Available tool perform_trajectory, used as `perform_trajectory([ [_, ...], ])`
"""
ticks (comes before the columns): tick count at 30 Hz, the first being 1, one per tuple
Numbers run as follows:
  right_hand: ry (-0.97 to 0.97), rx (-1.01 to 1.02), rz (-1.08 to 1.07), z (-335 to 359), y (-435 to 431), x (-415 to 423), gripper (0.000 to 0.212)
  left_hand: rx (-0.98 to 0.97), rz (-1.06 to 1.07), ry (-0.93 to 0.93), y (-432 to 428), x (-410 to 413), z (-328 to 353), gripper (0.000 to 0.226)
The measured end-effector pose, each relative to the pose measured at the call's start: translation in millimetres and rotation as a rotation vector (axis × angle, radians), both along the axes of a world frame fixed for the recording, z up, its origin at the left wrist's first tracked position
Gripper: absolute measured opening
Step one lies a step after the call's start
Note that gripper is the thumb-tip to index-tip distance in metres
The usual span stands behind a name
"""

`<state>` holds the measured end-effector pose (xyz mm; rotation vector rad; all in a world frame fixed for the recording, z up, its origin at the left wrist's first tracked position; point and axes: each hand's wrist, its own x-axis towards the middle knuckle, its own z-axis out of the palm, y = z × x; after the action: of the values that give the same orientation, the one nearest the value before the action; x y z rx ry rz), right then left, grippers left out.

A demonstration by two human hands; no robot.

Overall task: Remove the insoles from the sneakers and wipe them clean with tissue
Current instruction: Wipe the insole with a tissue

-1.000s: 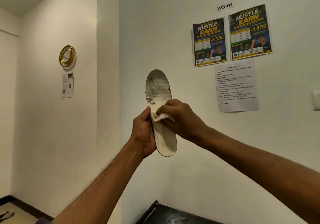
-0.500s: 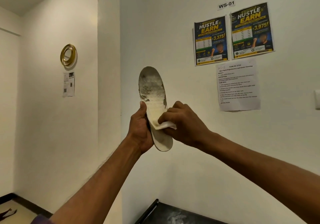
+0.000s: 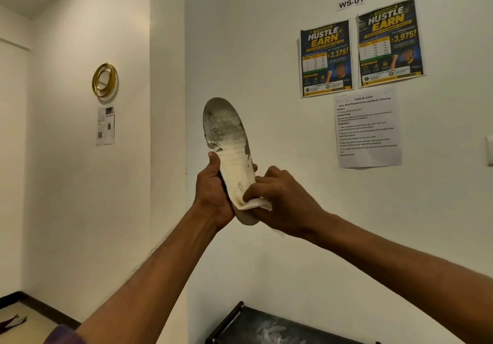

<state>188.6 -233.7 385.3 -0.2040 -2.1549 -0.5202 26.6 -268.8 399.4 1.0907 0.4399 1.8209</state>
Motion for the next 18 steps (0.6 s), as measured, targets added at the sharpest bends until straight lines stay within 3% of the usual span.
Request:
perform_trajectory([
  [5, -0.22, 0.092, 0.023, -15.9, -10.8, -3.1, 0.012, -0.017, 0.009, 0.033, -3.0, 2.7, -0.6, 0.07],
  [9, -0.116, 0.064, -0.05, -5.4, -5.5, 8.8, 0.02, -0.01, 0.003, -0.017, -5.3, 3.0, 1.2, 0.072],
  [12, -0.334, 0.176, -0.089, -18.7, -12.9, 2.6, 0.02, -0.026, 0.005, 0.013, -5.4, 3.7, 1.1, 0.07],
  [16, -0.193, 0.212, -0.163, -1.1, -2.4, 12.7, 0.024, -0.016, 0.005, 0.004, -6.5, 4.1, 1.2, 0.07],
  [18, -0.277, 0.354, -0.201, -6.5, -4.5, 12.1, 0.019, -0.014, 0.007, 0.016, -6.3, 4.9, 1.8, 0.07],
])
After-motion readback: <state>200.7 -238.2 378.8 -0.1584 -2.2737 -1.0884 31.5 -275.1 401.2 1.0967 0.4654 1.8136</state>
